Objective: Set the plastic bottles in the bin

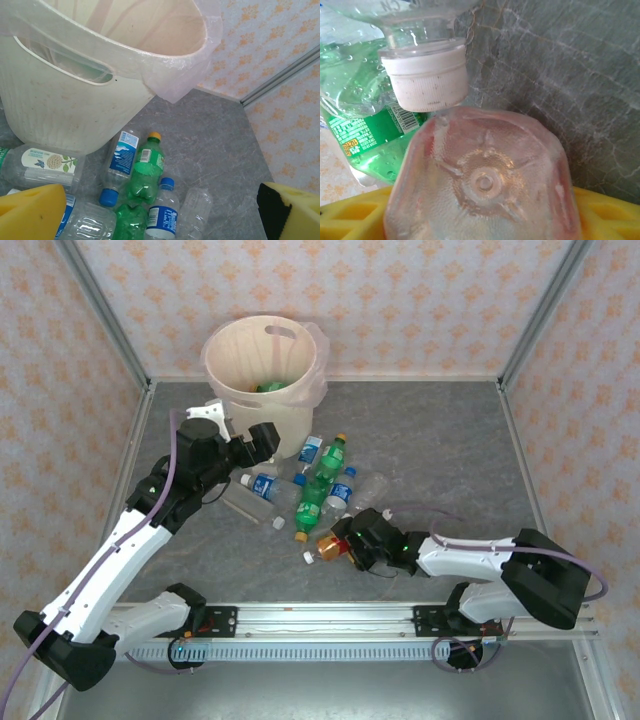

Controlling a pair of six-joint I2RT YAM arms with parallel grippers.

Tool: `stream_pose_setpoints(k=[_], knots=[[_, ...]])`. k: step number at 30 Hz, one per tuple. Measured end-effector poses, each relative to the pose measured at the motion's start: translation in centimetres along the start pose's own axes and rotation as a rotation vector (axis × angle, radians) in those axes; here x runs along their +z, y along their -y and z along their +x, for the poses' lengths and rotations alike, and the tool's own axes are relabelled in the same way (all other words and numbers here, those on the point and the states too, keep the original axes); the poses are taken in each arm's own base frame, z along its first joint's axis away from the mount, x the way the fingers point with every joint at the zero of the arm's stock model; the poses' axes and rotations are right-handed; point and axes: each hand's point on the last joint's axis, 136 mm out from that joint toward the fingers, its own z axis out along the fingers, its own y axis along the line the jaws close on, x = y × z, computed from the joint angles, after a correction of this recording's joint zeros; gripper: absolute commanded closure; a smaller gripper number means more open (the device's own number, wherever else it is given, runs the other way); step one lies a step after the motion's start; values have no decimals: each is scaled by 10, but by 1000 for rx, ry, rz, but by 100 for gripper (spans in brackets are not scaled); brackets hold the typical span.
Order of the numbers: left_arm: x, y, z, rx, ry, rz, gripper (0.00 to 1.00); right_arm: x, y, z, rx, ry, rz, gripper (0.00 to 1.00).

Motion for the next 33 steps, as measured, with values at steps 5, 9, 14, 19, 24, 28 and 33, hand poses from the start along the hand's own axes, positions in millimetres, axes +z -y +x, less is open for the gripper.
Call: stream_pose_setpoints(k=[5,9,14,19,24,28,33], knots=[[0,-1,1,1,-1,-7,1,-3,-5,-2,-21,20,12,37],[-1,-1,-1,5,1,-6,1,-15,-20,-5,-41,44,-16,40],[-4,2,-9,9,25,-8,1,-42,-44,-11,-63,90,-78,39],[-3,3,-18,17,48,-22,1,-80,-85,-23,-109,176,-157,41],[-7,3,-29,17,86,-41,1,-125,-146,-45,-177,303,-249,41],[-13,1,-43,12,140,-73,1,-160,-205,-66,-258,412,-310,41],[-23,-6,-59,4,208,-125,1,-183,-273,-89,-379,526,-332,41]])
